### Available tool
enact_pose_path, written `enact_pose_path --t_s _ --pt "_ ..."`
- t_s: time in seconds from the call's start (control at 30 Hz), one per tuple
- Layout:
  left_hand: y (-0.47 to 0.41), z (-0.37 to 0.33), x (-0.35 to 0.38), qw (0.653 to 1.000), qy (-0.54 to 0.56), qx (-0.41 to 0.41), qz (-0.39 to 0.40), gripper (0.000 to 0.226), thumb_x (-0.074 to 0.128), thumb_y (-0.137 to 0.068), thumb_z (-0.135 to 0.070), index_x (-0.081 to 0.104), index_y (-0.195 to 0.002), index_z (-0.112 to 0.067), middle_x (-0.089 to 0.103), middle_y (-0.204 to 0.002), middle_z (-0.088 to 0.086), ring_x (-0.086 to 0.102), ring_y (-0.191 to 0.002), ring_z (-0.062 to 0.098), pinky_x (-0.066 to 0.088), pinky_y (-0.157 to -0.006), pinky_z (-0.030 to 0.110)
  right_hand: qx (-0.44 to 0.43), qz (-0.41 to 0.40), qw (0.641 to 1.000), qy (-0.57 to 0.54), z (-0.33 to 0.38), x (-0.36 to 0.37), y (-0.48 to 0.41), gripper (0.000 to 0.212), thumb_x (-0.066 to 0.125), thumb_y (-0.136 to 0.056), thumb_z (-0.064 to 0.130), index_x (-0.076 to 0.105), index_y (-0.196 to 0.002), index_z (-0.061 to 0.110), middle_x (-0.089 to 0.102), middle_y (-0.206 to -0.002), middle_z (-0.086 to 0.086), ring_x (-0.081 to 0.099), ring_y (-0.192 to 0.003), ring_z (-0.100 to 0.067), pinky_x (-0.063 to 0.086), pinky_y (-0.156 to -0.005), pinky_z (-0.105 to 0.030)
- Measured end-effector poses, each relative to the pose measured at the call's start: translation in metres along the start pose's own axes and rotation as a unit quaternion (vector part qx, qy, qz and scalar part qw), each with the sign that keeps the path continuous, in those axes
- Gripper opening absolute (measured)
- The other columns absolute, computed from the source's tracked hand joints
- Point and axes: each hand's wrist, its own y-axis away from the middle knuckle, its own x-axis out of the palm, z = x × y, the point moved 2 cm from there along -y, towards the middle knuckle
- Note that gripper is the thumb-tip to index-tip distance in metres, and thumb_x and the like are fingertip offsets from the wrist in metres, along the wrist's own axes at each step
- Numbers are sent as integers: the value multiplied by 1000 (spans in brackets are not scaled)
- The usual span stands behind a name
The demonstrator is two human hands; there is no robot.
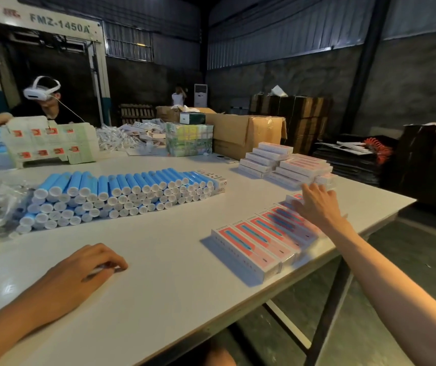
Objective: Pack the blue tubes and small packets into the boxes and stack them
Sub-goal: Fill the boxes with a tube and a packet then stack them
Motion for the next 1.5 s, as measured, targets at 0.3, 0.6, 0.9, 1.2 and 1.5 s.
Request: enact_pose_path --t_s 0.3,0.6,0.9,1.2,1.5 --pt "2 -23 -16 998 5 -60 -10 39 65 -103 -15 70 -110 -53 64 -115 -28 62 -109 -4 53 -91 31 -184 -65 914 -357 255 -87 36 17 55 -102 26 70 -102 17 75 -98 -3 67 -83 -24 59 -71 -43" --pt "7 -12 -39 962 -106 -229 -104 10 62 -94 -14 67 -98 -21 70 -104 4 67 -98 35 45 -74 37 -266 20 774 -574 439 -85 124 20 56 -104 27 56 -87 17 60 -70 3 53 -62 -20 44 -60 -41" --pt "26 25 -117 886 -290 -321 -165 28 54 -101 -23 59 -129 -20 66 -131 4 59 -121 28 48 -100 44 -185 116 701 -679 448 -44 123 25 55 -105 24 62 -82 19 65 -74 4 53 -65 -16 42 -63 -39" --pt "94 101 -218 678 -443 -584 48 64 47 -109 -51 40 -156 -9 49 -156 12 44 -145 33 27 -124 46 -175 152 678 -697 454 -40 120 24 56 -103 25 66 -82 22 64 -70 7 56 -64 -13 42 -60 -33" --pt "76 74 -218 750 -497 -437 -15 61 37 -109 -60 43 -149 -14 54 -142 11 55 -128 32 47 -100 47 -208 167 680 -683 454 -48 121 22 55 -104 26 66 -86 20 63 -71 0 53 -64 -16 41 -61 -37"
